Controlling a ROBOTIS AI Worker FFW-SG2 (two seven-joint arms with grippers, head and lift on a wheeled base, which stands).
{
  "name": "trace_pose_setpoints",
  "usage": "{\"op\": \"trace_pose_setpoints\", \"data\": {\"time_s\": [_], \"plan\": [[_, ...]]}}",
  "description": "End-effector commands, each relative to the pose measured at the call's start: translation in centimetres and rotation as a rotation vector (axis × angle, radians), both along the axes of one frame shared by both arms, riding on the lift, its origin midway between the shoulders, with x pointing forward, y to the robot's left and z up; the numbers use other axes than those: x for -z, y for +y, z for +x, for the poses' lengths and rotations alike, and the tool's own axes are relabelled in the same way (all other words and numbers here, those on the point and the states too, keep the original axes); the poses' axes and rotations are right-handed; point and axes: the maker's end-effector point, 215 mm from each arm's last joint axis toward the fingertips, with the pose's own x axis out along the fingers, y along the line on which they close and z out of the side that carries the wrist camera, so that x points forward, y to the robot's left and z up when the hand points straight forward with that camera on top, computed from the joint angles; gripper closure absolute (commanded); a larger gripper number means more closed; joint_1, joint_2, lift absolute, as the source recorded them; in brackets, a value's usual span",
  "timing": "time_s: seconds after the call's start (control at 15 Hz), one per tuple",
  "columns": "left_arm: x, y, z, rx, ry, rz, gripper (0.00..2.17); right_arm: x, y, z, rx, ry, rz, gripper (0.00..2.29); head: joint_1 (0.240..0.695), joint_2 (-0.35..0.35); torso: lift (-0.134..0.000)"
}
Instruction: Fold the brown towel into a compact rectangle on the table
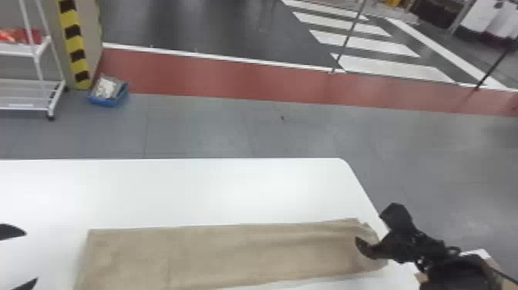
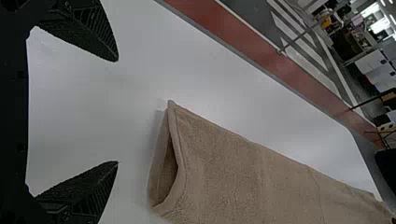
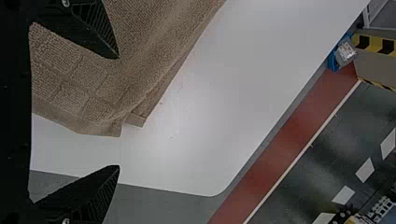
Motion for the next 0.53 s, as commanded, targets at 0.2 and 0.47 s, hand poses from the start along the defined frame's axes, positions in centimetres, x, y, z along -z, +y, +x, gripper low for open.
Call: {"op": "trace_pose_setpoints", "data": {"time_s": [0.2,0.47], "plan": [[-0.01,0.07,-0.09,0.004,0.000,0.003,0.10,-0.02,-0.06,-0.02,0.001,0.000,0.000,0.04,0.695,-0.323,0.000],[0.13,0.01,-0.24,0.004,0.003,0.003,0.10,0.04,-0.05,-0.04,0.002,0.002,0.001,0.04,0.695,-0.322,0.000]]}}
